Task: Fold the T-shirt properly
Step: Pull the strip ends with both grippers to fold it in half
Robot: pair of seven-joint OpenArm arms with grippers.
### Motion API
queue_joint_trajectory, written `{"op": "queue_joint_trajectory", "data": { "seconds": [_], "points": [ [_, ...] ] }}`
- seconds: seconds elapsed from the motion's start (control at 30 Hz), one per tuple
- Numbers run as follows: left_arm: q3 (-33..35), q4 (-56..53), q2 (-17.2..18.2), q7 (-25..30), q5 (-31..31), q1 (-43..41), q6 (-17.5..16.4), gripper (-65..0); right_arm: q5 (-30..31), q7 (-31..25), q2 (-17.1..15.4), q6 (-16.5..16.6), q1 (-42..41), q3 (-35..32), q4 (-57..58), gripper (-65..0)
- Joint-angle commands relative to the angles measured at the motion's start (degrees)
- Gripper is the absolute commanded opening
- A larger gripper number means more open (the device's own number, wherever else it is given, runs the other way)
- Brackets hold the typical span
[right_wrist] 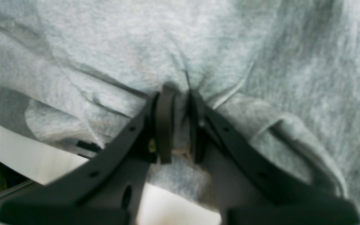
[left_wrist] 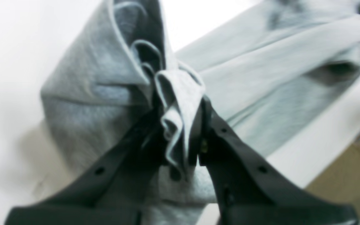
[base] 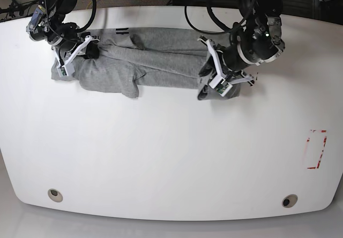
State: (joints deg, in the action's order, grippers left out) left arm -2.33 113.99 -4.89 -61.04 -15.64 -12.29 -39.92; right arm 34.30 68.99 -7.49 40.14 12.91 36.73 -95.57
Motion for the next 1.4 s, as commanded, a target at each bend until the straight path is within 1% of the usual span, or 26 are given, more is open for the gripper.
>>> {"op": "queue_joint_trajectory", "data": {
  "seconds": [0.0, 0.1, 0.27, 0.33, 0.5, 0.57, 0.67, 0.73, 0.83, 0.9, 1.0, 1.03, 1.1, 1.2, 1.3, 1.37],
  "points": [
    [3.8, -0.2, -0.3, 1.0, -1.2, 0.9, -0.1, -65.0, -1.9, 0.9, -0.6, -0.1, -0.4, 0.1, -0.5, -56.3],
    [7.8, -0.4, 0.1, 1.0, -1.2, 1.9, -0.1, -65.0, -1.9, 0.6, -0.6, -0.1, -0.8, 0.1, -0.5, -56.3],
    [9.1, -0.9, -0.2, 1.0, -1.2, 2.7, -0.1, -64.6, -1.9, 0.6, -0.6, -0.1, -1.1, 0.2, -0.5, -56.3],
    [9.1, -1.0, -0.2, 1.0, -1.2, 3.5, -0.1, -59.4, -1.7, 0.6, -0.4, -0.1, -1.1, 0.1, -0.5, -56.3],
    [9.2, -1.5, -0.3, 1.0, -1.5, 4.4, -0.1, -41.5, -1.8, 0.6, -0.4, -0.1, -1.1, 0.1, -0.5, -56.3],
    [10.3, -1.5, -0.3, 0.9, -1.5, 5.1, -0.1, -37.9, -1.7, 0.6, -0.4, -0.1, -1.1, 0.1, -0.5, -56.3],
    [16.3, -1.2, 0.2, 0.9, -1.5, 5.6, -0.1, -33.8, -1.6, 0.6, -0.4, -0.1, -1.1, 0.2, -0.6, -56.3],
    [19.4, -0.7, 0.2, 0.9, -1.3, 5.6, -0.1, -33.9, -1.6, 0.6, -0.5, -0.1, -1.1, 0.4, -0.7, -56.3],
    [19.8, 0.2, 0.2, 0.9, -1.3, 5.6, -0.1, -34.0, -1.5, 0.7, -0.6, -0.1, -1.6, 0.7, -2.7, -56.3],
    [19.1, 0.2, 0.3, 0.9, -1.2, 6.1, -0.1, -34.0, -1.5, 1.1, -0.6, -0.1, -2.1, 0.8, -5.0, -56.3],
    [15.1, 0.5, 2.3, 0.9, -1.6, 5.7, -0.1, -36.8, -1.4, 3.1, -0.3, -0.1, -2.3, 2.7, -8.8, -55.0],
    [14.2, 0.5, 2.6, 0.9, -1.6, 5.0, -0.1, -37.8, -1.4, 3.8, -0.2, -0.1, -2.3, 3.5, -9.4, -53.4],
    [10.7, 0.2, 3.5, 1.0, -1.3, 3.8, -0.1, -39.9, -1.4, 5.3, -0.1, -0.1, -3.7, 5.7, -10.1, -45.7],
    [5.9, 0.1, 5.2, 1.0, -1.5, 3.4, -0.1, -40.3, -1.4, 7.1, 0.4, -0.1, -5.2, 8.9, -10.3, -36.6],
    [2.5, -1.1, 7.1, 1.2, -1.3, 1.9, -0.1, -40.3, -1.4, 8.8, 0.5, -0.1, -6.0, 12.8, -12.4, -32.2],
    [2.1, -2.4, 8.1, 1.2, -1.2, 1.7, -0.1, -40.4, -1.4, 9.9, 0.4, -0.1, -7.2, 14.7, -12.8, -30.6]
  ]
}}
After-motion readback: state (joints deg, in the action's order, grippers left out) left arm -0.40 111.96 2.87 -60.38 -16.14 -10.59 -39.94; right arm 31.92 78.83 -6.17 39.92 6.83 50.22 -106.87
